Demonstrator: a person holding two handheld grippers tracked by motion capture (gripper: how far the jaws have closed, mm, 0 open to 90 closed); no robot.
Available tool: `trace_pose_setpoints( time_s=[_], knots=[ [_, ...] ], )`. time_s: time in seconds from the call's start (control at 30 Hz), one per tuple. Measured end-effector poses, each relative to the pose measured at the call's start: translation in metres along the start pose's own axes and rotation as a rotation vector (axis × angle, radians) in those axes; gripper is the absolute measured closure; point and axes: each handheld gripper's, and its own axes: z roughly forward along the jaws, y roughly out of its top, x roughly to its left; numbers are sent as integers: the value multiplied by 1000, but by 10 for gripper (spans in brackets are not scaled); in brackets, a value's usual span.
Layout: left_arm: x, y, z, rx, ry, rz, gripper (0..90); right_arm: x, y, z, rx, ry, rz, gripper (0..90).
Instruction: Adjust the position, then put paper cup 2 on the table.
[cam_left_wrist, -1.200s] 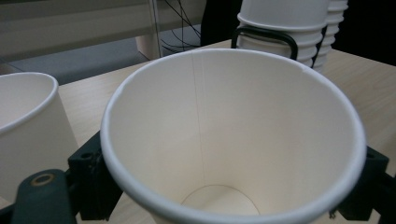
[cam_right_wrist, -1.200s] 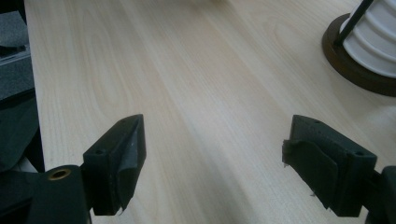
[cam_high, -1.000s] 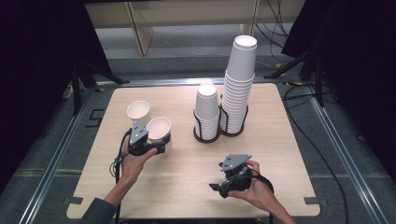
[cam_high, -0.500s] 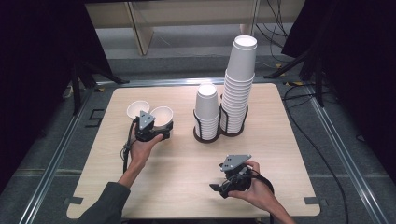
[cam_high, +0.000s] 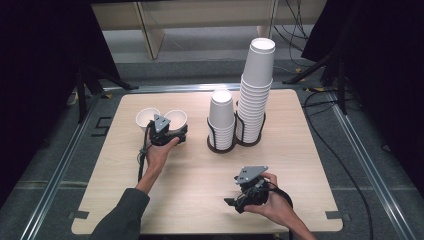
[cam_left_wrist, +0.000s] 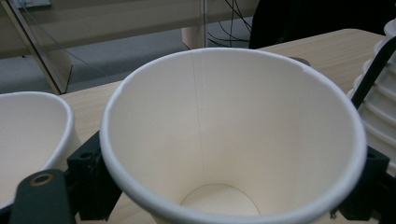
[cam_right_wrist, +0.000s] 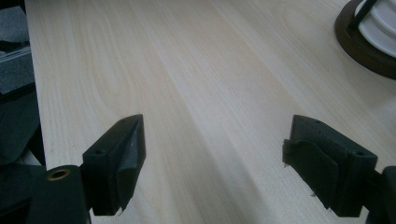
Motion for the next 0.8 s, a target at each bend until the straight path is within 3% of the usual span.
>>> trace_pose_setpoints(
  time_s=[0.8],
  knots=[
    [-5,0,28,2,63,0,138,1,0,2,9,5,-13,204]
  ],
)
